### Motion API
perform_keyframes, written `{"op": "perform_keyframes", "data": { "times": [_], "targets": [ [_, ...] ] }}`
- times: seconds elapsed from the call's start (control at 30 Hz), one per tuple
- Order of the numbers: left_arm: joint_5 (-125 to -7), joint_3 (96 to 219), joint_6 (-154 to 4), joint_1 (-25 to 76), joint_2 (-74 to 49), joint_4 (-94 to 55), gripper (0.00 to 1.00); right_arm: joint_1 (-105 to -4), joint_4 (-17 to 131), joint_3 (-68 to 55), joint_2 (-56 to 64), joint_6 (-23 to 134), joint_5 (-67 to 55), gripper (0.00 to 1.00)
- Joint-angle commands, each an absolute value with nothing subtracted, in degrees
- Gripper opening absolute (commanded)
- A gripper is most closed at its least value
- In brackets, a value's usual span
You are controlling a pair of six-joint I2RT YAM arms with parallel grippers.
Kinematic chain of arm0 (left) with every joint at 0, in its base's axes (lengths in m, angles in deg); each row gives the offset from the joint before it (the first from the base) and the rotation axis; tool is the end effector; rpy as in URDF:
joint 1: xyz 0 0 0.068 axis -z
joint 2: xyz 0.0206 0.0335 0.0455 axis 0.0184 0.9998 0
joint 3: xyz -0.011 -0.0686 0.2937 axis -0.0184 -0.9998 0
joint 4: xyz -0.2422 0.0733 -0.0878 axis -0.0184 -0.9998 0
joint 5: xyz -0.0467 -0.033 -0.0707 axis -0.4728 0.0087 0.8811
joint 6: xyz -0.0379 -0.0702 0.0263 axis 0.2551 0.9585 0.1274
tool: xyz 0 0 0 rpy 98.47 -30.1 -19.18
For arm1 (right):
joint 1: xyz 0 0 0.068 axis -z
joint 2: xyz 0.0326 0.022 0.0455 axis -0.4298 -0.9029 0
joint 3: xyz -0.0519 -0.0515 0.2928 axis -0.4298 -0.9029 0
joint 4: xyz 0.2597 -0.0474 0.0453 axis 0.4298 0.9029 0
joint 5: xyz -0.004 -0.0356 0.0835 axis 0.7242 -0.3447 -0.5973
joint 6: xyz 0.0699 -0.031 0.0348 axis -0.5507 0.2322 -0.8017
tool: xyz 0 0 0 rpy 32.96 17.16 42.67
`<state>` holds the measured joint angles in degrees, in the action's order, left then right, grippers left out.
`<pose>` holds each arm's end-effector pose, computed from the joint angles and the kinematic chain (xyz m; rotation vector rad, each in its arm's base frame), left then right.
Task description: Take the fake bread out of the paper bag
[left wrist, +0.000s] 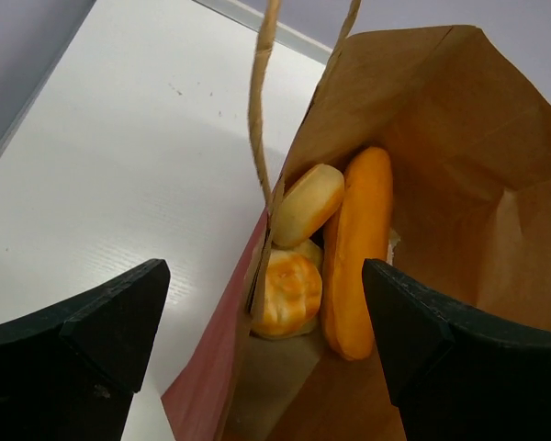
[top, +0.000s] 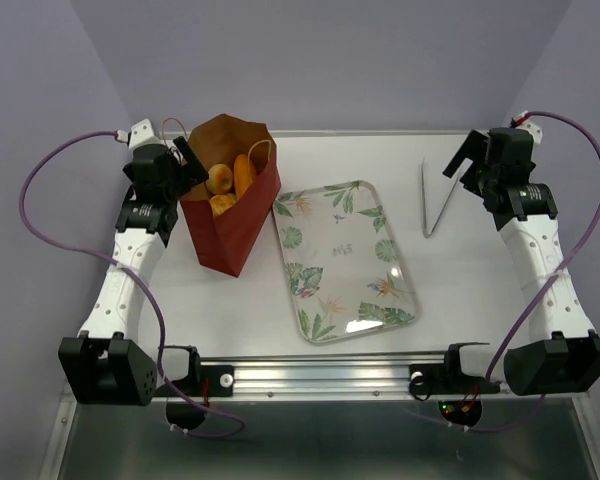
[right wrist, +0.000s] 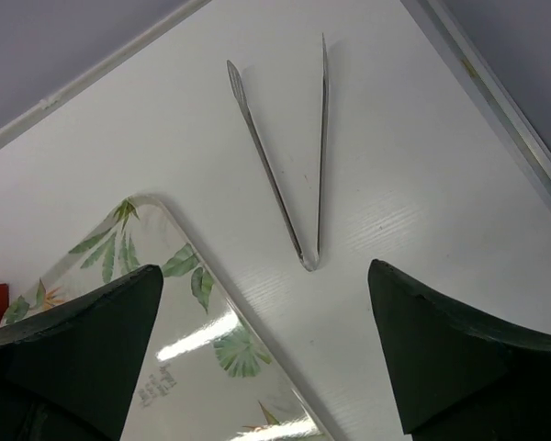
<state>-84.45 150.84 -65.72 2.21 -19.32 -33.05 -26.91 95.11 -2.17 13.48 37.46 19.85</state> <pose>0.3105 -0.0048 0.3953 -0.4069 1.7790 -0.1413 0.2932 -0.0156 0.4139 0.6082 1.9825 -0.0532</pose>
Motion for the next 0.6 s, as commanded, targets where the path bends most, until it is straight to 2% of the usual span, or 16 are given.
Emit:
{"op": "perform_keyframes", "data": {
  "times": [0.0,0.3,0.33,0.37,0.43,0.47,0.53,0.57],
  "targets": [
    [-82.36,155.32,-70.78,2.11,-15.00,-28.56,0.99,-26.51,92.51,-3.08,14.85,38.59,18.69,1.00],
    [-85.44,164.55,-76.32,1.41,-2.52,-28.82,0.99,-26.51,91.11,-4.66,12.92,41.66,15.71,1.00],
    [-85.44,165.34,-77.11,1.41,-1.72,-29.08,0.94,-26.51,91.11,-4.66,12.57,41.93,15.18,1.00],
    [-84.92,166.31,-77.72,1.41,-1.11,-29.08,0.78,-26.51,91.11,-4.66,12.22,42.02,14.82,1.00],
    [-83.60,166.40,-81.93,1.32,-0.13,-27.51,0.57,-26.51,91.20,-4.58,11.07,42.28,15.43,1.00],
    [-82.11,165.53,-85.69,1.23,-0.05,-25.15,0.34,-26.51,91.28,-4.58,10.81,42.28,17.00,1.00],
    [-81.66,165.00,-89.84,1.14,0.13,-23.12,0.16,-26.51,91.28,-4.49,10.02,42.28,18.50,1.00],
    [-82.62,165.43,-91.60,0.88,0.22,-22.23,0.00,-26.51,91.37,-4.40,9.67,42.37,19.03,1.00]
  ]
}}
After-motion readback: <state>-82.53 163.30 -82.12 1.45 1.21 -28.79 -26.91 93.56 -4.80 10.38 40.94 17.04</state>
